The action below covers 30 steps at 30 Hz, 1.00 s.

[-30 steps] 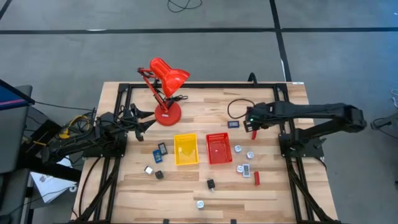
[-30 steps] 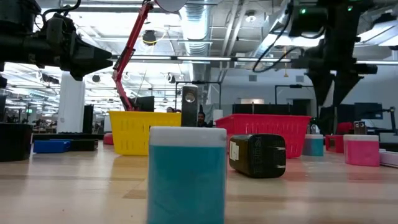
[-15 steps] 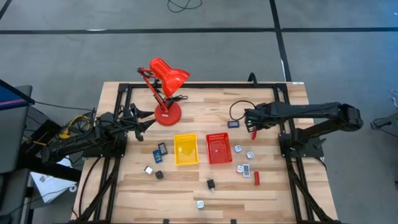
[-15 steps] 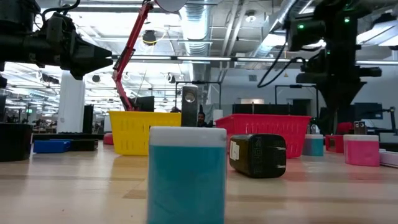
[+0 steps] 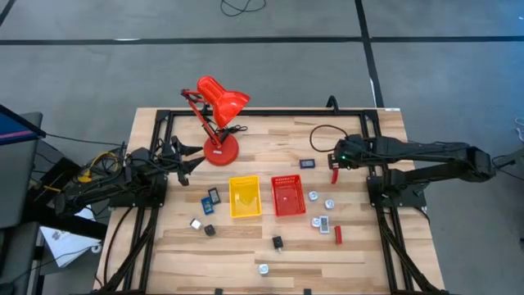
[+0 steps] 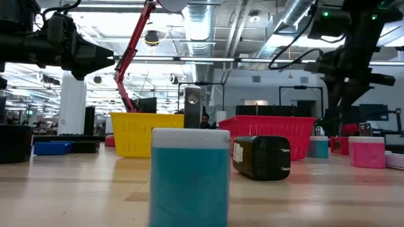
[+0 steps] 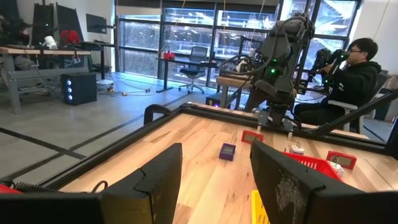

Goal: Pick & Place Office items
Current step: Put the top red digital timer into the red bin

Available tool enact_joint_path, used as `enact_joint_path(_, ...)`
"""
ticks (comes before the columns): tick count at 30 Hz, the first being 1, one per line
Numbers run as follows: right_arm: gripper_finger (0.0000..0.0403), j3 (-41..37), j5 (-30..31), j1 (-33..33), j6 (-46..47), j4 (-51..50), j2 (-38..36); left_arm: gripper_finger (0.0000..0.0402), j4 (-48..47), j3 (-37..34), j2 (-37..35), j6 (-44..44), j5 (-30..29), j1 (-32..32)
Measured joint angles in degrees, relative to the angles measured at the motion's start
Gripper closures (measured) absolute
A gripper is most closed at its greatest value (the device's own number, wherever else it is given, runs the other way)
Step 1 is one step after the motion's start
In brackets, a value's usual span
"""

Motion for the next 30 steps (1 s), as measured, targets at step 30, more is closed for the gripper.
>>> enact_joint_path(30,0.0204,0.0,-7.5,3.9,9.5,5.8,19.6,0.0215,0.3,0.0,0.0,0.1,0.0,0.0)
